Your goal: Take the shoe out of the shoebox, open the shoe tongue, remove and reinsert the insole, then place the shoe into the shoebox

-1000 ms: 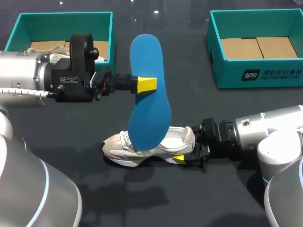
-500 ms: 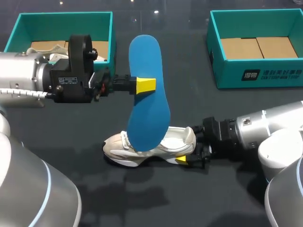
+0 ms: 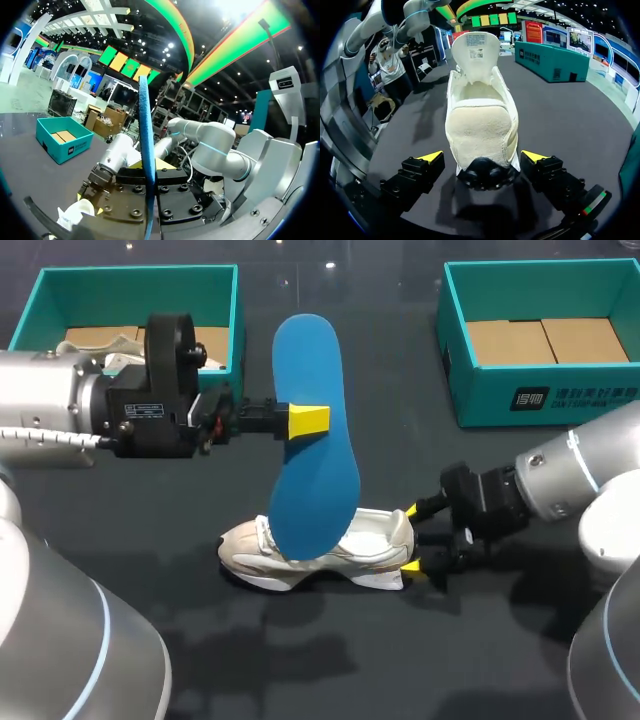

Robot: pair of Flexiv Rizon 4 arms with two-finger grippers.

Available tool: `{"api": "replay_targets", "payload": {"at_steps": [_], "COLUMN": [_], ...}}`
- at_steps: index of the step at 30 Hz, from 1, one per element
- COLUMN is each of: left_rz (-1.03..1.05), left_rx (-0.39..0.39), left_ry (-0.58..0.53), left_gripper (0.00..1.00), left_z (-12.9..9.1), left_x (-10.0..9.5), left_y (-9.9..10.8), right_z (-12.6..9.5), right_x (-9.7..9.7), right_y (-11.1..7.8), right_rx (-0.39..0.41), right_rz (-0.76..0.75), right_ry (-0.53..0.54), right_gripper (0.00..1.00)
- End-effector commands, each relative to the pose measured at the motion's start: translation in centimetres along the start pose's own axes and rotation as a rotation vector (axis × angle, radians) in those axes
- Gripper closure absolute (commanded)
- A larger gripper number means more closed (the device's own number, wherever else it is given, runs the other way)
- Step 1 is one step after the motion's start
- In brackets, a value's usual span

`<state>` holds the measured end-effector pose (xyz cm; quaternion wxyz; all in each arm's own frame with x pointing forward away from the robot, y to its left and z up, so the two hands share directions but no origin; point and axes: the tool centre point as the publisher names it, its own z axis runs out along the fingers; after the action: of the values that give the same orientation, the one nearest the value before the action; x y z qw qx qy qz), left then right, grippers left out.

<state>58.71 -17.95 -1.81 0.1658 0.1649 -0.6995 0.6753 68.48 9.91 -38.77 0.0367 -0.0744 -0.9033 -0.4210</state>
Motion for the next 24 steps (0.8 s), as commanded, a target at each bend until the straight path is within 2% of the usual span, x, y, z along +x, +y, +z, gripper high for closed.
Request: {"api": "replay_targets", "payload": {"at_steps": [1,9,13,24], "left_rz": [0.000,0.000,0.000,0.000], "left_rx": [0.001,0.001,0.001,0.001], "left_ry": [0.000,0.000,0.000,0.000], "left_gripper": [1.00,1.00,1.00,1.00], "left_z": [0.1,0.1,0.1,0.1], "left_x": [0.0,0.0,0.0,0.0], "left_y": [0.0,0.0,0.0,0.0], "right_z": [-2.8,-4.6,-5.1,-5.1], "right_x": [-0.4,-0.4,-0.1,-0.1], "right_y": [1.0,1.6,1.8,1.8], "right_rx": [0.288,0.474,0.608,0.608], "right_rz": [0.014,0.046,0.088,0.088], "right_ry": [0.034,0.040,0.005,0.005], "right_gripper": [0.00,0.00,0.00,0.00]}}
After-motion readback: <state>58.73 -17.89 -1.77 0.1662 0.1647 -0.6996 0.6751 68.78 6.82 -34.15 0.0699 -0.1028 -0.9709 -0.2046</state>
